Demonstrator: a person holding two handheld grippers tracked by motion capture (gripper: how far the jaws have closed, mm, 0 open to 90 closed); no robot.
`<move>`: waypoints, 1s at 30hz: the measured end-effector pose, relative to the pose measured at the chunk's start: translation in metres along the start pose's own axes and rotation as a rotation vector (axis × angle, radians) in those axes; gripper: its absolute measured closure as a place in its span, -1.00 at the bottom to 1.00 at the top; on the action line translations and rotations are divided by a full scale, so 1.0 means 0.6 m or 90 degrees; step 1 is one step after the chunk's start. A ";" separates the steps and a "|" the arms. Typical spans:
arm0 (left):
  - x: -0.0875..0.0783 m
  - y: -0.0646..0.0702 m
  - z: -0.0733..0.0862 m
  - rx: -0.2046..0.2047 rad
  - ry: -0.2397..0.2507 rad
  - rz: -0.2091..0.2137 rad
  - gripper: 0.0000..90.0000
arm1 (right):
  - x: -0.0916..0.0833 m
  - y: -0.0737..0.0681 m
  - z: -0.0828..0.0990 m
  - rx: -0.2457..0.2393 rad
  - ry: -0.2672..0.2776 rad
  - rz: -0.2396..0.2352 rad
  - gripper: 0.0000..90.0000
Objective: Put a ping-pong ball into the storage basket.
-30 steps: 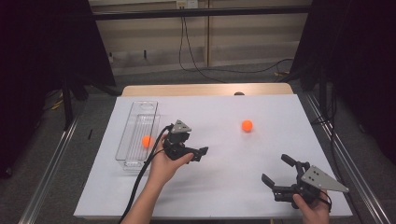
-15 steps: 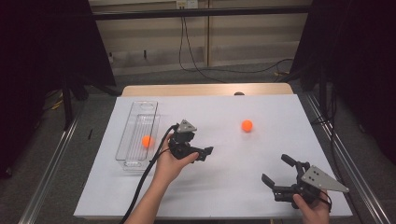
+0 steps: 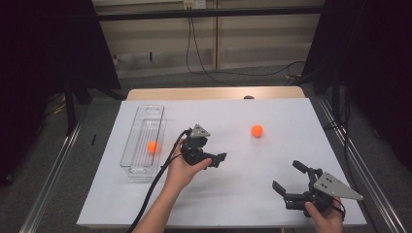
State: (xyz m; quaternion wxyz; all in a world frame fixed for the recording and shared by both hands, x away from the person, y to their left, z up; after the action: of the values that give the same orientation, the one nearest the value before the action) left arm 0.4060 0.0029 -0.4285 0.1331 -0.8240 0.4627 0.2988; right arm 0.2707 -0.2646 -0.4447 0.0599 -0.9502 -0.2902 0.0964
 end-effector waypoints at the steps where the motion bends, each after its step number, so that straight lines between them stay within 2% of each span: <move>1: 0.001 0.001 0.000 -0.001 -0.001 0.000 -0.75 | 0.000 0.000 0.000 0.000 0.000 0.000 -0.95; 30: 0.032 0.013 -0.006 0.003 -0.010 0.011 -0.76 | 0.001 0.000 0.001 0.000 -0.002 0.001 -0.95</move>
State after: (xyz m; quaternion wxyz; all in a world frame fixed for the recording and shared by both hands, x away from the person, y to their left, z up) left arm 0.4082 -0.0163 -0.4371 0.1360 -0.8173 0.4696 0.3050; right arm 0.2711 -0.2645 -0.4451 0.0591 -0.9502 -0.2899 0.0977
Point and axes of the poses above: each handheld gripper's, and its own axes: x roughly forward along the jaws, z roughly out of its underside, y roughly to its right, the point moved 5 cm from there along x, roughly forward along the jaws, and after that the axes turned 7 degrees about x, right-handed, at the moved point
